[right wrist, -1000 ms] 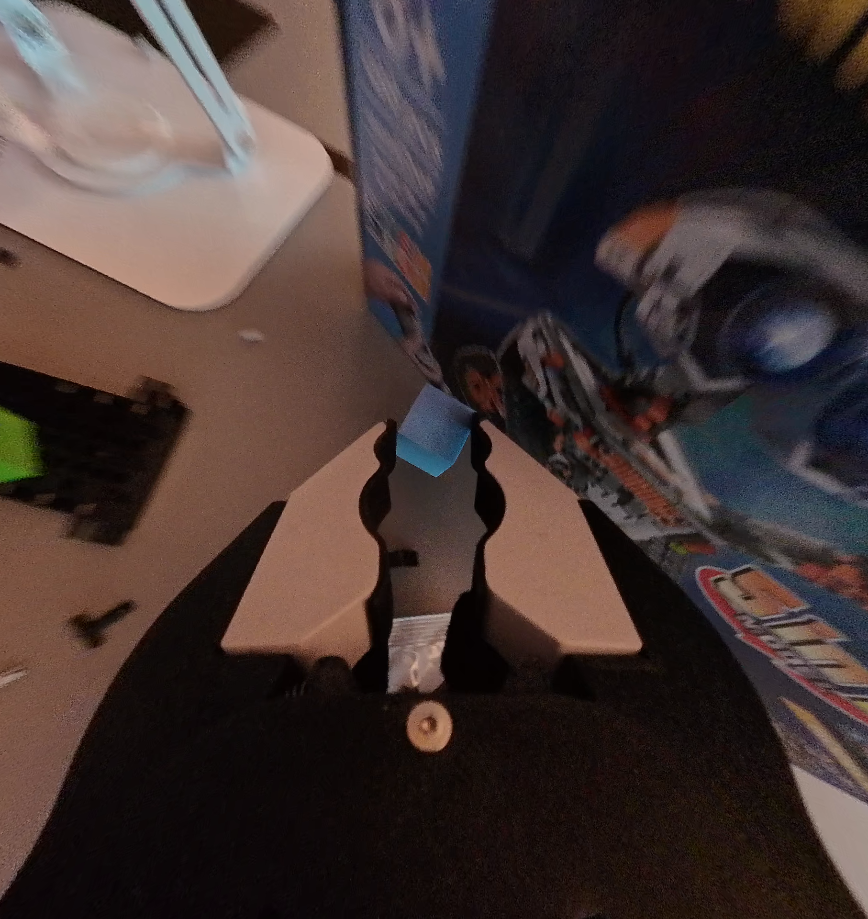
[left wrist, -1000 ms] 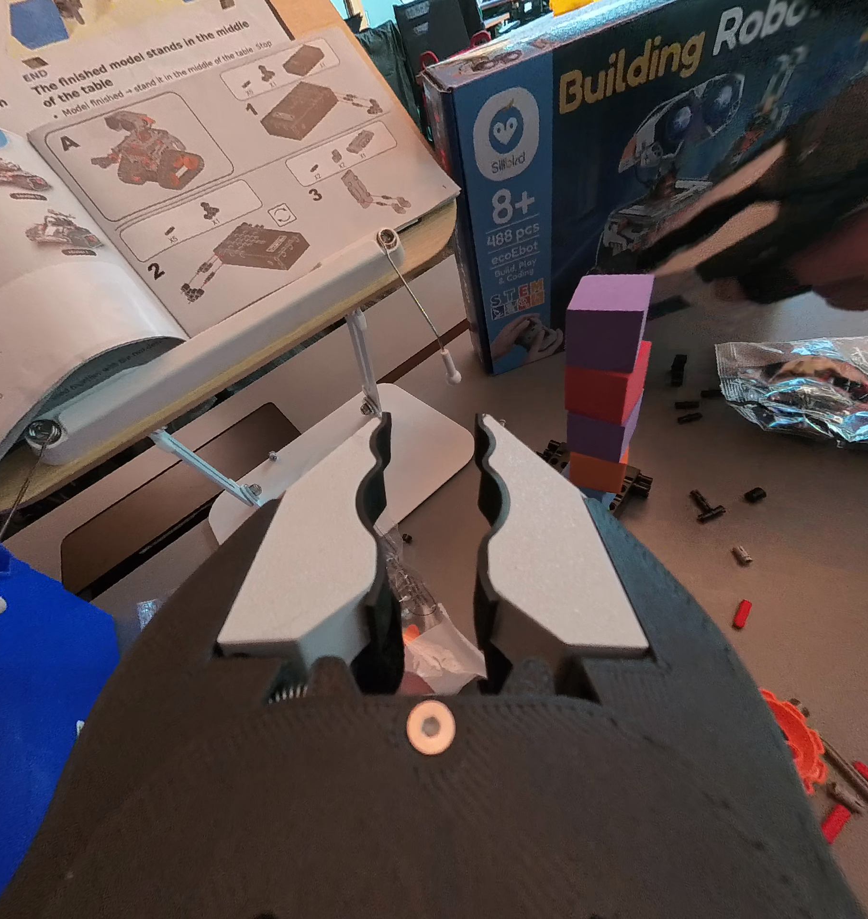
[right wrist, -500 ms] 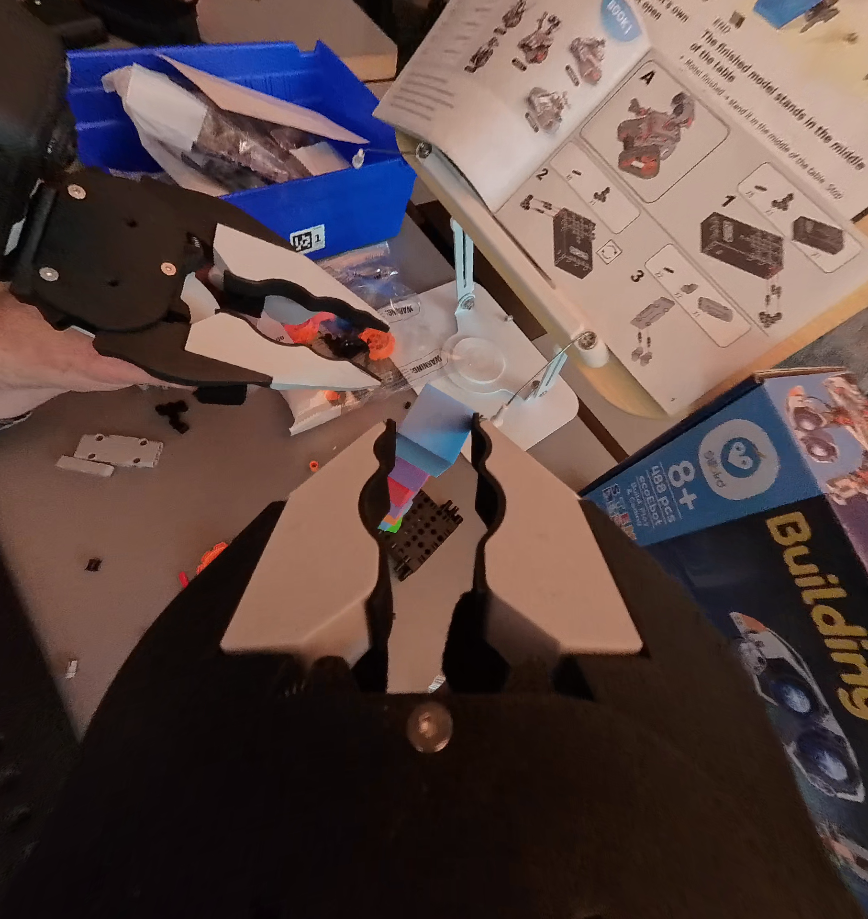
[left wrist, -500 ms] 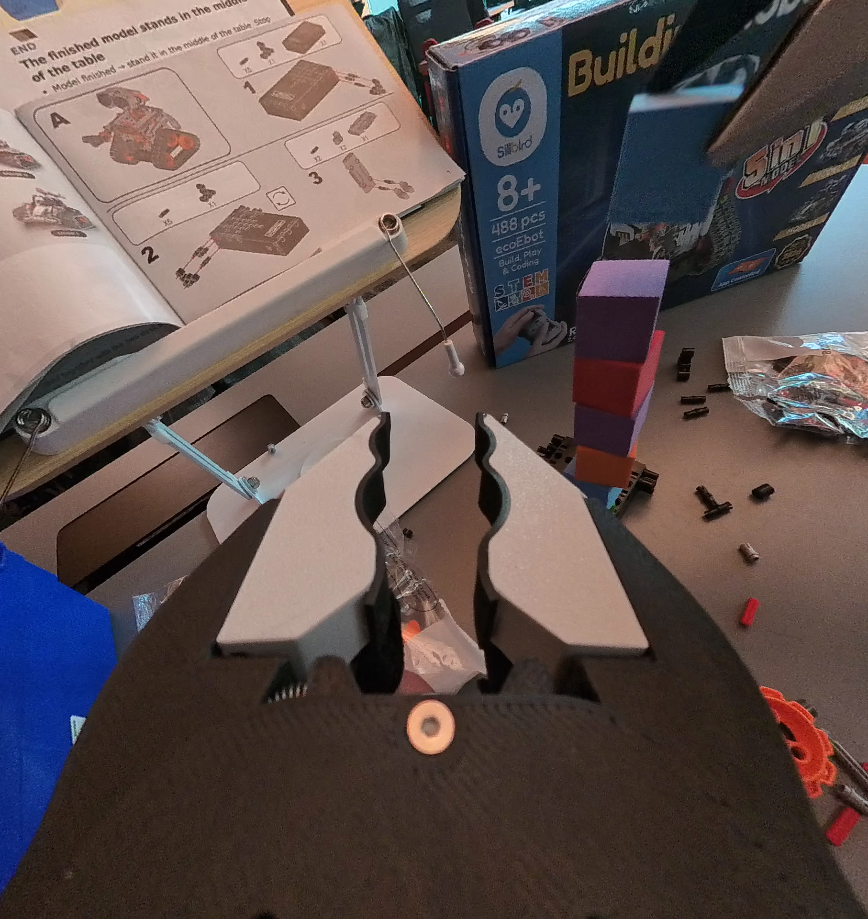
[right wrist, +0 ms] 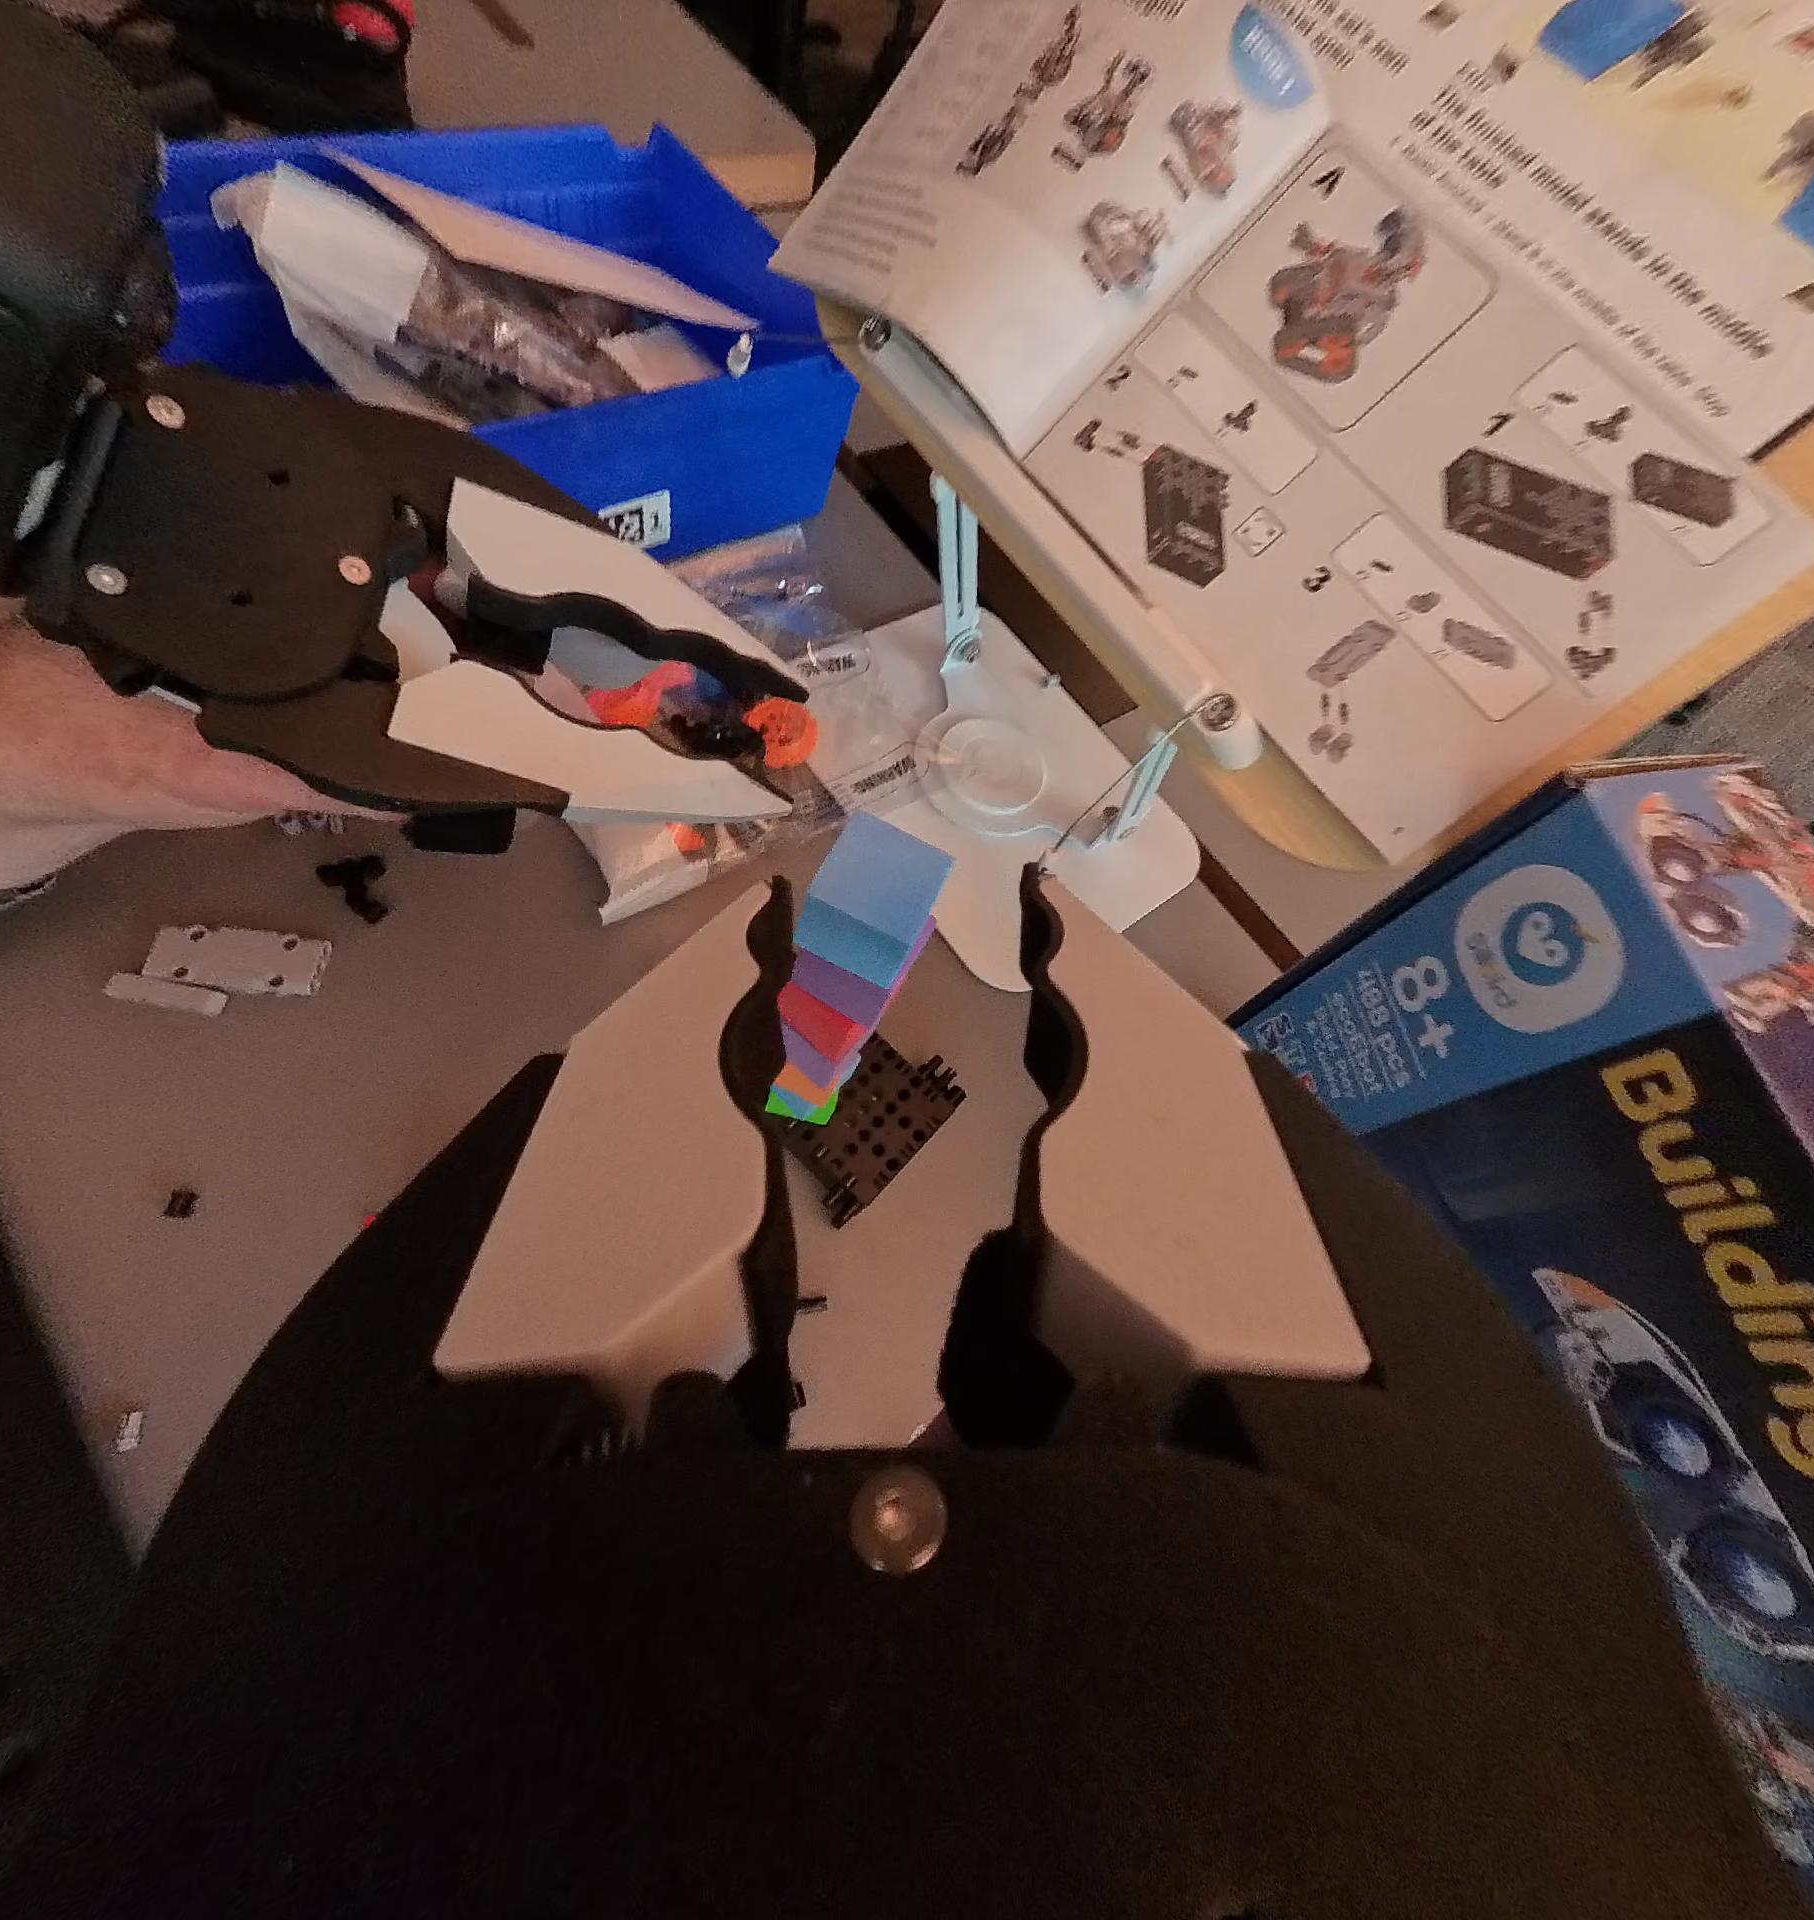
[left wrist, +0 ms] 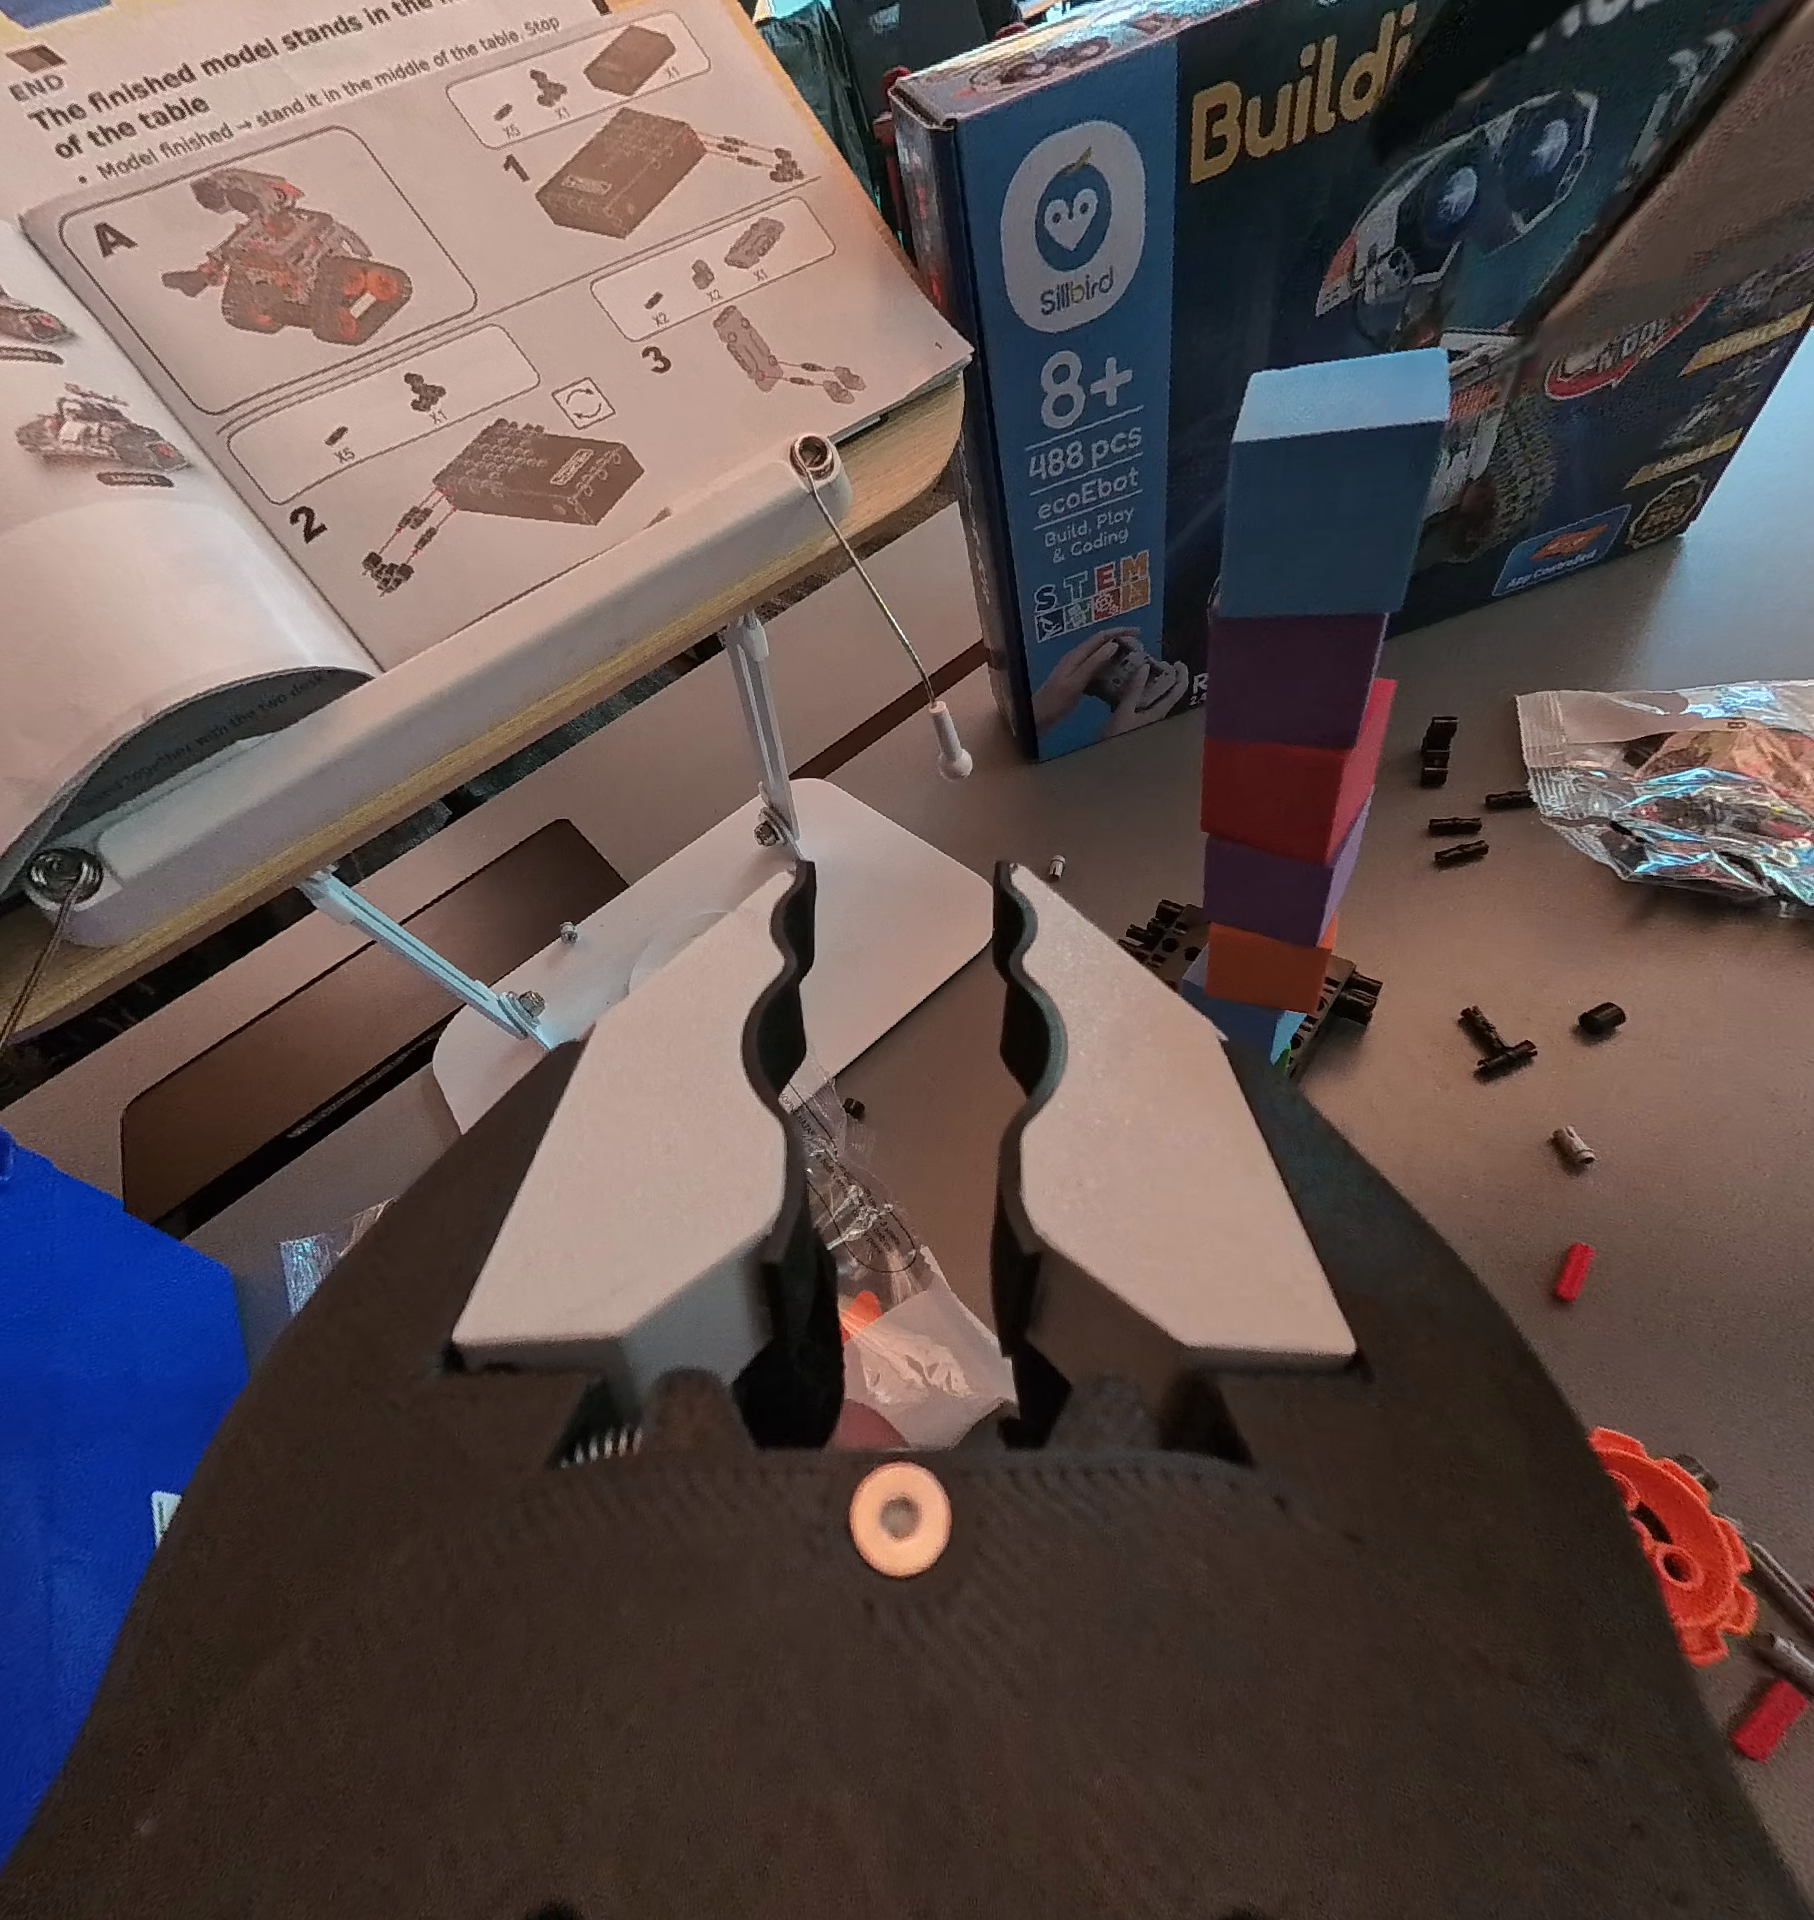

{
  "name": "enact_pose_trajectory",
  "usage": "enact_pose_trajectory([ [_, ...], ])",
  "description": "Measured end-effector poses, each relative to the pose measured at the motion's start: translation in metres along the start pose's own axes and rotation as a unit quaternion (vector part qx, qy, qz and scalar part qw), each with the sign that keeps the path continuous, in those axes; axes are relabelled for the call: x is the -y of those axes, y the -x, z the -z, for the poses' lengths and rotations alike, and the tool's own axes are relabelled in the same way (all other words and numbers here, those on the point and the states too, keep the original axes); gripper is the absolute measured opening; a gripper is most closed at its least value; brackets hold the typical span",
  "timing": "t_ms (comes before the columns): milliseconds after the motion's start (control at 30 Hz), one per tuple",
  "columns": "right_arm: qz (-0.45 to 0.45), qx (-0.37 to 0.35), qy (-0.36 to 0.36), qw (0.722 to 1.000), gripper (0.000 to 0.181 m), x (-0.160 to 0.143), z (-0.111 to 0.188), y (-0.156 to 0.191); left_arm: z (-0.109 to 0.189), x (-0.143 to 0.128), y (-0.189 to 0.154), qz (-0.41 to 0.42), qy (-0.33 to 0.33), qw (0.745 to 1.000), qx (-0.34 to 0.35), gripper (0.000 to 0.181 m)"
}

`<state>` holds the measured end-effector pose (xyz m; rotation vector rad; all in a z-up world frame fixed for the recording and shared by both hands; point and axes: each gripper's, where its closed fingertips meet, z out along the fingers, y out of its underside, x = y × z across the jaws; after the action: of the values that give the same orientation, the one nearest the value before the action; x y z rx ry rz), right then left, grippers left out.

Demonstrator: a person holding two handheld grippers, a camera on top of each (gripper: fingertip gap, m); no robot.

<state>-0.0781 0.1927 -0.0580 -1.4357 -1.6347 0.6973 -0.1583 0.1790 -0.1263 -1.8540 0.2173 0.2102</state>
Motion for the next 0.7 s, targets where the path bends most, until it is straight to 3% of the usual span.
enact_pose_trajectory([
  [133,-0.025,-0.036,-0.059,0.997,0.042,-0.002,0.026,-0.019,-0.002,-0.003,0.0,-0.002,0.005,1.0,0.001,0.032],
  [233,-0.036,-0.083,-0.1,0.991,0.037,-0.023,0.041,-0.044,-0.005,-0.008,-0.002,-0.004,0.012,1.0,0.0,0.032],
  [400,-0.126,-0.141,-0.101,0.977,0.03,-0.098,0.038,-0.086,-0.015,-0.024,-0.009,-0.002,0.044,0.999,-0.013,0.033],
  [500,-0.157,-0.159,-0.05,0.973,0.03,-0.148,0.028,-0.095,-0.019,-0.032,-0.015,-0.013,0.061,0.998,-0.017,0.032],
  [700,-0.17,-0.177,-0.043,0.969,0.029,-0.162,0.03,-0.105,-0.028,-0.055,-0.029,-0.012,0.106,0.993,-0.043,0.031],
])
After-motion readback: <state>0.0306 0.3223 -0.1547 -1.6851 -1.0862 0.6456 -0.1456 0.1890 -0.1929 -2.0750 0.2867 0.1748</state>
